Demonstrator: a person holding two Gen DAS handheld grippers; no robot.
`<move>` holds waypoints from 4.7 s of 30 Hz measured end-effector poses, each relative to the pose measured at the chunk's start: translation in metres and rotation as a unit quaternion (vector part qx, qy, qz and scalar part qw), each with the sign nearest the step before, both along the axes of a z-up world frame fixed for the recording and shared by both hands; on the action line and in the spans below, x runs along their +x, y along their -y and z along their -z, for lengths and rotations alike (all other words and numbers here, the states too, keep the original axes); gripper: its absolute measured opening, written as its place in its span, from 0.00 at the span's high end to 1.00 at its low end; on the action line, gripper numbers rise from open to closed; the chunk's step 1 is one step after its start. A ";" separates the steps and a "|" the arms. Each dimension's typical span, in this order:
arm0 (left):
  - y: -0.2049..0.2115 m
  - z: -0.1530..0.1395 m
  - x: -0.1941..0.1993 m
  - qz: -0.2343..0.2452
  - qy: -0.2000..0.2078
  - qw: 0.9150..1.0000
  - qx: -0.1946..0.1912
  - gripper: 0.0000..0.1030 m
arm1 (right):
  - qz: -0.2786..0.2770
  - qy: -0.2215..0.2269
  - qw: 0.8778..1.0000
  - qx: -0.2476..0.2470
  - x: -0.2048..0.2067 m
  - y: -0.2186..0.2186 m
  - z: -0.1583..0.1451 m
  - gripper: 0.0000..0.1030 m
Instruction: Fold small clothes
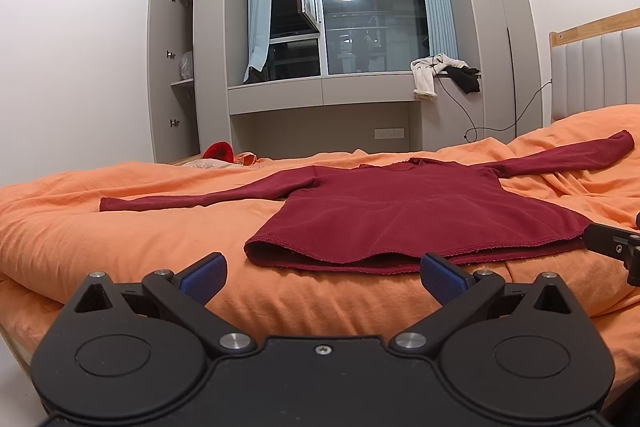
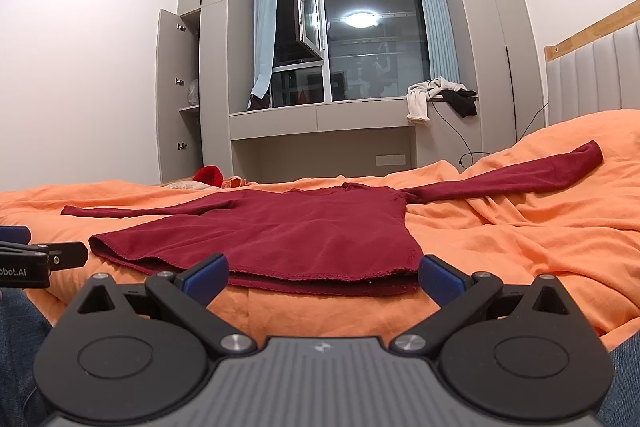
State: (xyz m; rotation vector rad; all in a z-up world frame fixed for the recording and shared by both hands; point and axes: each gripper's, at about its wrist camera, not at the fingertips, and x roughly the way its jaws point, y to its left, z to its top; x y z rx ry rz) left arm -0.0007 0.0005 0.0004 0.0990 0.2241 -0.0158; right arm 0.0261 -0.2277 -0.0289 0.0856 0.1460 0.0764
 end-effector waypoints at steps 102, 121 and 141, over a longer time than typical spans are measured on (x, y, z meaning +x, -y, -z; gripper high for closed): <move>0.100 -0.062 0.257 0.038 -0.101 0.993 0.035 0.00 | 0.111 -0.114 0.984 -0.078 0.188 0.141 -0.054 0.00; 0.093 0.001 0.317 0.026 -0.186 0.982 0.003 0.00 | 0.076 -0.090 0.992 -0.052 0.267 0.187 -0.030 0.00; 0.102 0.022 0.313 0.030 -0.194 0.980 0.028 0.00 | 0.231 -0.088 0.959 0.141 0.283 0.314 -0.003 0.00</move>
